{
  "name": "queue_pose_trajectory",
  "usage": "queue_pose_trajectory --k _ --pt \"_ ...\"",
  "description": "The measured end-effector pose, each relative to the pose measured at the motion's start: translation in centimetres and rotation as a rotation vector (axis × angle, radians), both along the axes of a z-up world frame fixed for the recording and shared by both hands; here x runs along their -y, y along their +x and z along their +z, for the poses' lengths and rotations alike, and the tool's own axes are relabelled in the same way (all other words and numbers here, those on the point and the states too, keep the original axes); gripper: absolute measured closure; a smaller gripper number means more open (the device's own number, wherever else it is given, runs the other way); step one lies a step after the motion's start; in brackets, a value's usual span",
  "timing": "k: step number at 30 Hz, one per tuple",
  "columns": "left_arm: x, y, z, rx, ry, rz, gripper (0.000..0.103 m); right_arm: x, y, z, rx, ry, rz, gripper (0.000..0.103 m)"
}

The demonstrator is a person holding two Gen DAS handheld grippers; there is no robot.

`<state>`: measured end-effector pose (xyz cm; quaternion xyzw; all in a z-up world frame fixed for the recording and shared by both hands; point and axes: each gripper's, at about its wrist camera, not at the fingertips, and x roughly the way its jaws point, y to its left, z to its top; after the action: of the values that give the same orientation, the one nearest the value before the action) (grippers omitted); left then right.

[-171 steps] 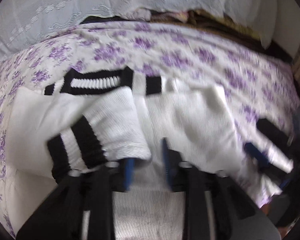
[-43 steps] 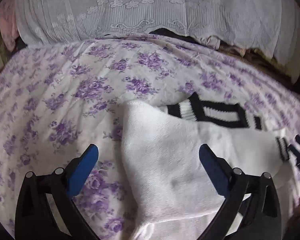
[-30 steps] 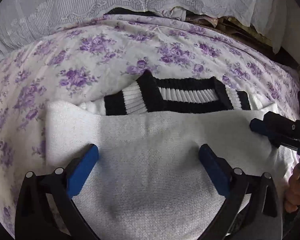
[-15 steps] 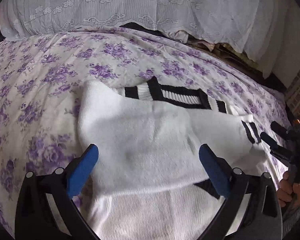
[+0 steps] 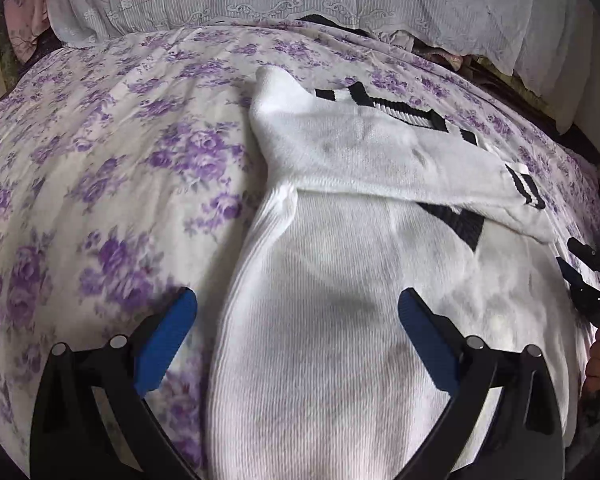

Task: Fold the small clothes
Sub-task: 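Grasp the black-striped sweater hem with both grippers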

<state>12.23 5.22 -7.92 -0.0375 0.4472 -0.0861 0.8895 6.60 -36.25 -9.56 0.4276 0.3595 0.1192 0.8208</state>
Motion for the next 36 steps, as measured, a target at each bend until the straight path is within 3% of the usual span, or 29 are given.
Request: queue_pose_trajectory --k 5,14,22,28,36 --pt "-1.6 -4.0 -0.3 -0.004 -0.036 0.003 0.005 -0.7 -3.8 0.4 0.012 -0.062 0.061 0.049" --pt "-2.1 -9.0 -0.9 -0.029 -0.082 -0.072 0.005 -3.0 -9.1 0.3 0.051 -0.138 0.175 0.048" --pt "-3.6 -12.3 -1.3 -0.067 -0.226 -0.147 0.005 -4.5 -12.1 0.2 0.077 -0.112 0.259 0.048" --pt "-2.4 -14.8 -1.6 -0.086 -0.245 -0.256 0.005 -6.0 -13.8 -0.1 0.075 -0.091 0.346 0.047" --pt "-3.3 -15.6 -1.2 -0.073 -0.365 -0.279 0.005 -7.3 -17.2 -0.3 0.084 -0.035 0.433 0.046"
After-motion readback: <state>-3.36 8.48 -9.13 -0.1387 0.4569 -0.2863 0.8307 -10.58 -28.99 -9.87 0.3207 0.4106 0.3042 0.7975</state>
